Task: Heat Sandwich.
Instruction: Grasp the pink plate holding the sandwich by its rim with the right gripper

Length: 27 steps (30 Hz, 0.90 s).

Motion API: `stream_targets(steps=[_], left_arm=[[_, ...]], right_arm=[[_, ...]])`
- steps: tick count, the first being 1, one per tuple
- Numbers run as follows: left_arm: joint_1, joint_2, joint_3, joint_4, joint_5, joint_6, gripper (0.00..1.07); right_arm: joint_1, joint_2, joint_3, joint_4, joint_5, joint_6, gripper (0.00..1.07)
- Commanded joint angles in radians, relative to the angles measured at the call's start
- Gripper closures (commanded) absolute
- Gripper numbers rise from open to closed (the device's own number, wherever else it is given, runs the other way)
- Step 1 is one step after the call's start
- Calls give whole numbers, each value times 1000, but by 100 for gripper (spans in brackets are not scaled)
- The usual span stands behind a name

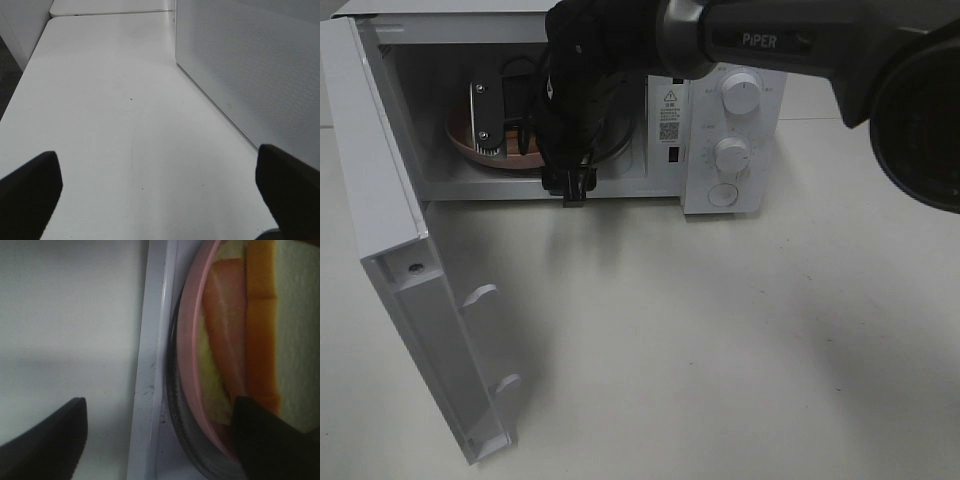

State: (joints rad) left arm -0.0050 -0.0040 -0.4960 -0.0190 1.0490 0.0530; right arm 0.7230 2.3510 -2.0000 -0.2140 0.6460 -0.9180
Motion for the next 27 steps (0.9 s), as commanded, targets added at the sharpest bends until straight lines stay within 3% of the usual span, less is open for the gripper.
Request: stream_targets(steps=[1, 11, 27], left_arm=[[-1, -17, 3, 6, -12, -2, 9], [-1, -17, 3, 10, -12, -2, 9], [-1, -17, 3, 11, -12, -2, 9]], right_arm=[[11, 3, -12, -4, 15, 8, 31], [23, 6, -12, -13, -7, -11, 31], [23, 92, -126, -24, -17, -11, 31]])
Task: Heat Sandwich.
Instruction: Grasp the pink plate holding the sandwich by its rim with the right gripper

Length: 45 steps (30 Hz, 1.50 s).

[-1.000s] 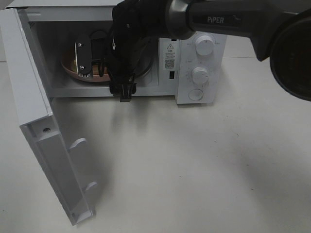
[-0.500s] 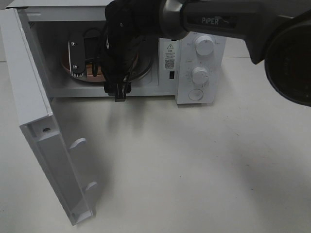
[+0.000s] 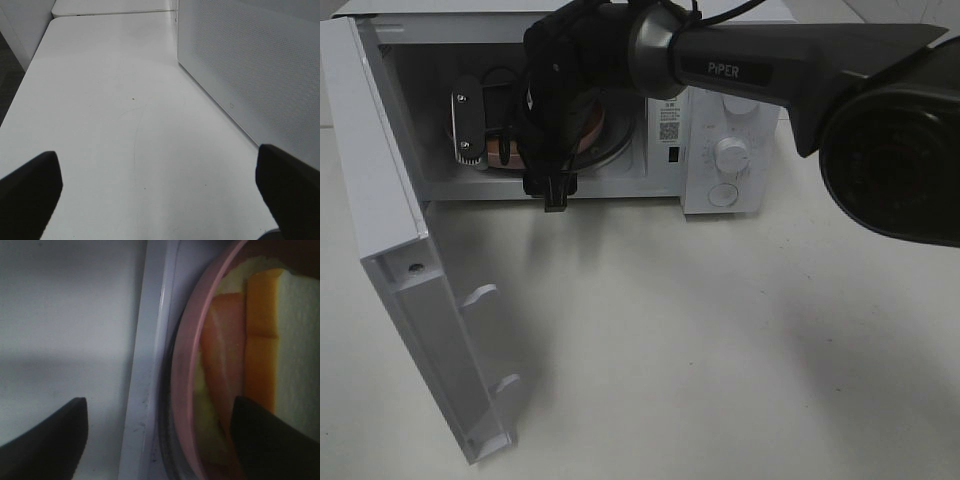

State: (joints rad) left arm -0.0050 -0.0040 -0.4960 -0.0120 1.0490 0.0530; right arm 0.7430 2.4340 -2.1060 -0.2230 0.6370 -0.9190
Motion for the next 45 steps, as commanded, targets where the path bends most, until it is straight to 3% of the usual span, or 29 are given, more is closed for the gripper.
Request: stream_targets(steps=[1, 8, 25, 33, 36, 37, 38, 40, 45], left_arm=[[-1, -17, 3, 5, -12, -2, 9], [-1, -17, 3, 6, -12, -2, 9], [-1, -17, 3, 26, -13, -2, 9], [-1, -17, 3, 41, -14, -2, 9], [-1, -17, 3, 53, -16, -2, 9], [-1, -17, 3, 59, -15, -2, 9], [-1, -17, 3, 59, -15, -2, 9], [-1, -17, 3, 63, -15, -2, 9], [-1, -17, 3, 64, -16, -2, 9]], right_arm=[[3, 14, -26, -16, -4, -10, 31], [2, 66, -92, -11, -5, -10, 31], [2, 121, -110, 12, -42, 4, 35], [2, 142, -118, 55, -82, 16, 58], [2, 149, -122, 55, -85, 16, 76], [2, 149, -122, 54, -82, 16, 92], [2, 149, -122, 54, -82, 16, 92], [2, 149, -122, 54, -82, 16, 105], [2, 149, -122, 54, -57, 16, 107]])
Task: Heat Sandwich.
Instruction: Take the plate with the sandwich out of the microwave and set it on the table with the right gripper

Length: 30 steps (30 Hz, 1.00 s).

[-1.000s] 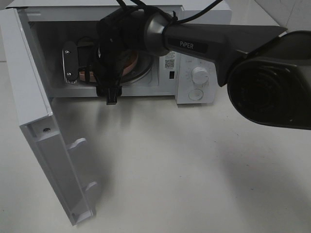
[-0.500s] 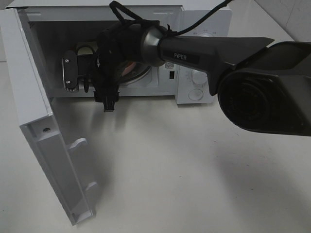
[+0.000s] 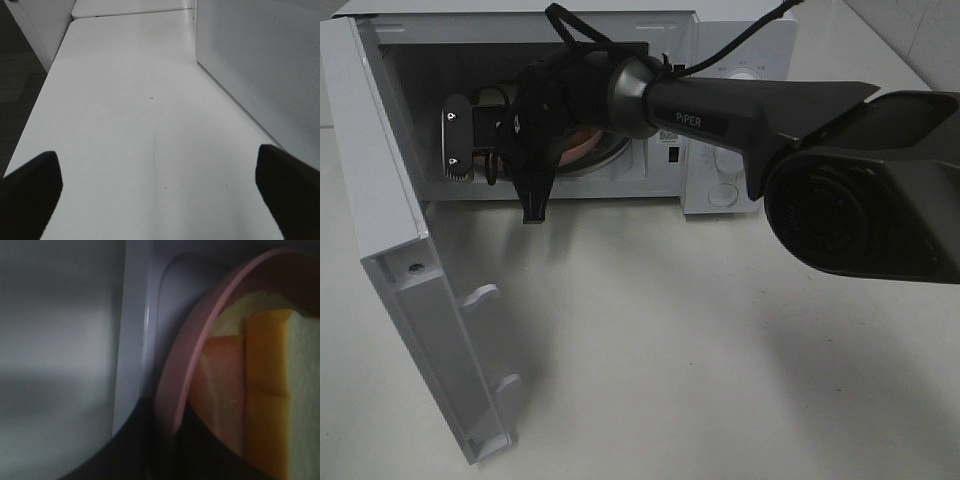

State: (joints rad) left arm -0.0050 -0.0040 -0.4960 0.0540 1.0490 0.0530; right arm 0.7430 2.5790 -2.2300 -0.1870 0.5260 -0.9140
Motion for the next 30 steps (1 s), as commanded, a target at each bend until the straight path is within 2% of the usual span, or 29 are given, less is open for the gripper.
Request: stream_targets(steps=[1, 16, 30], left_arm=[[-1, -17, 3, -2, -16, -2, 9], [-1, -17, 3, -2, -16, -2, 9], [-1, -17, 3, -3, -16, -2, 9]], right_arm=[[2, 4, 2, 18, 54, 11, 107], [2, -33, 19, 18, 101, -31, 107], [-34, -164, 210, 27, -8, -170, 107]])
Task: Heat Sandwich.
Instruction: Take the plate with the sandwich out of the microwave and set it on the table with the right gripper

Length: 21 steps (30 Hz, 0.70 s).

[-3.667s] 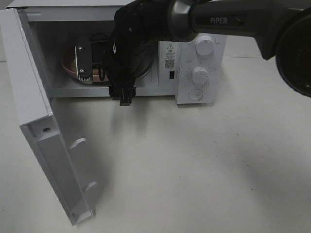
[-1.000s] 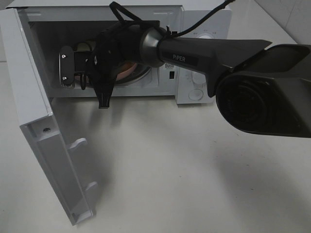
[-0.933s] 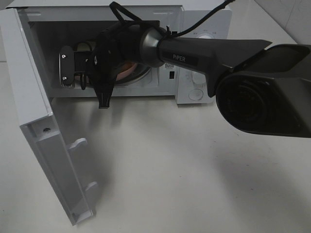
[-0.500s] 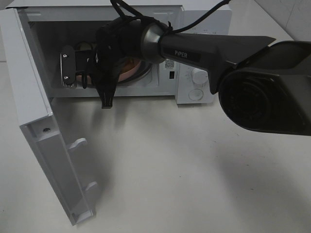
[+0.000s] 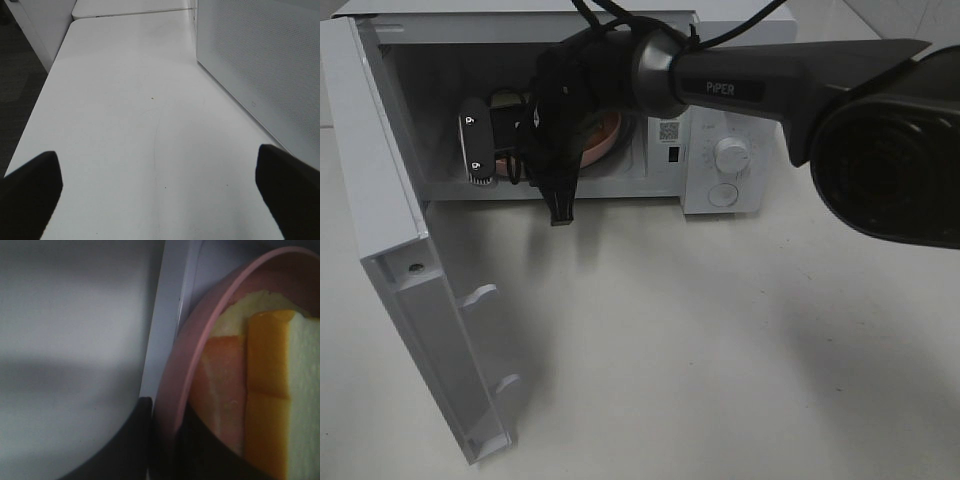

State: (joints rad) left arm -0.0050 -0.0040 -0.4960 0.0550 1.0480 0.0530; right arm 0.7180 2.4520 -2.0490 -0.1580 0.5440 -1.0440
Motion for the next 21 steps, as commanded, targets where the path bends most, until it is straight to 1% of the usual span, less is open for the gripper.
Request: stream_targets(steps=[1, 6, 9, 13, 15, 18, 21], left_arm=[[-1, -17, 3, -4, -15, -2, 9], [-1, -17, 3, -4, -15, -2, 9], [-1, -17, 3, -4, -15, -2, 9], [-1, -17, 3, -4, -15, -2, 9], [-1, -17, 3, -4, -15, -2, 9], [-1, -17, 3, -4, -15, -2, 9], [-1, -17, 3, -3, -15, -2, 9]], right_arm=[[-9, -49, 40, 1, -33, -49, 107], [-20, -87, 97, 42, -70, -113, 107], [-24, -97, 111, 44, -71, -134, 107], [-29, -117, 144, 81, -93, -166, 107], [-31, -139, 176, 99, -116, -210, 107], [-31, -152, 190, 101, -126, -223, 107], [-31, -161, 203, 139, -130, -246, 107]])
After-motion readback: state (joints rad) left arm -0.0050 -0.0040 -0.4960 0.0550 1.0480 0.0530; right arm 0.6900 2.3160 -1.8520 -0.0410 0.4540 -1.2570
